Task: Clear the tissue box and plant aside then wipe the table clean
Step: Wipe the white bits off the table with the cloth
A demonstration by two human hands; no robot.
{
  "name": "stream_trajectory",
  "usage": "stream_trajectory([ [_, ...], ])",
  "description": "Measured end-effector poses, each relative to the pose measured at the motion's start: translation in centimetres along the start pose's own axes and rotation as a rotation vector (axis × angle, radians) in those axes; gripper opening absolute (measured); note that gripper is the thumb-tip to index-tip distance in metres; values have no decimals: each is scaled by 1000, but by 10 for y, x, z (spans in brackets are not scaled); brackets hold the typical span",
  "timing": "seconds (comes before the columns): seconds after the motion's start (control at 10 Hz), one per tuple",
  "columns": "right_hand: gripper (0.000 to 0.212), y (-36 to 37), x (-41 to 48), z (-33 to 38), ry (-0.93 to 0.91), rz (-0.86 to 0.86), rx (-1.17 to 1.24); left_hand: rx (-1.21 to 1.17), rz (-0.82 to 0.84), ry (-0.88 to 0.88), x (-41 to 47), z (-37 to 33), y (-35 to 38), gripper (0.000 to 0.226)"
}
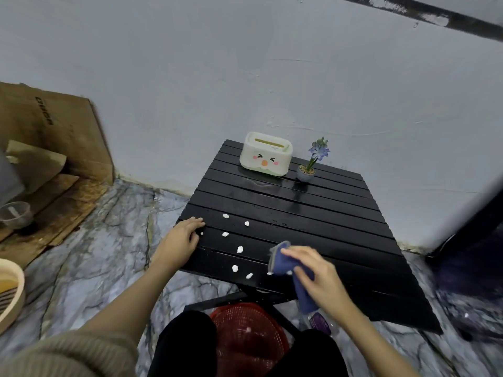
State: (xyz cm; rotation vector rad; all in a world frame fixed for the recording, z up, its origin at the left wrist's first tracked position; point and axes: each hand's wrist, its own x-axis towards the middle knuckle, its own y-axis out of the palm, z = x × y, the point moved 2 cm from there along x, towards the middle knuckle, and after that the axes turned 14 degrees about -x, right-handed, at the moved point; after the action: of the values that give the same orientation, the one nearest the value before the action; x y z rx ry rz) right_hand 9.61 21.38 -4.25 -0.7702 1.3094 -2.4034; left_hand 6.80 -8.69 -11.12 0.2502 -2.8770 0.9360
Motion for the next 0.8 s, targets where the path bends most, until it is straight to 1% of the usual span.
stream_trajectory([
  [0.1,41,-16,2,-27,168,-68,-56,-3,-2,-2,1,1,0,37],
  [0.2,41,-10,-10,-56,323,-25,-196,-1,-2,-2,0,2,1,38],
  [0.3,43,7,-22,-63,432,-7,-241,-4,-2,-2,1,3,1,39],
  [0.4,44,15,-21,-57,473,-59,-221,-22,-11,-8,1,4,1,39],
  [0.5,44,21,-19,-45,472,-80,-214,-21,-10,-12,0,4,2,39],
  [0.6,45,30,-17,-28,413,-112,-186,-17,-19,-11,0,2,2,39],
  [0.7,46,41,-18,-11,323,-109,-145,-15,-22,-6,0,1,1,39],
  [0.8,45,52,-26,7,244,-41,-71,-14,-23,-3,1,1,0,38],
])
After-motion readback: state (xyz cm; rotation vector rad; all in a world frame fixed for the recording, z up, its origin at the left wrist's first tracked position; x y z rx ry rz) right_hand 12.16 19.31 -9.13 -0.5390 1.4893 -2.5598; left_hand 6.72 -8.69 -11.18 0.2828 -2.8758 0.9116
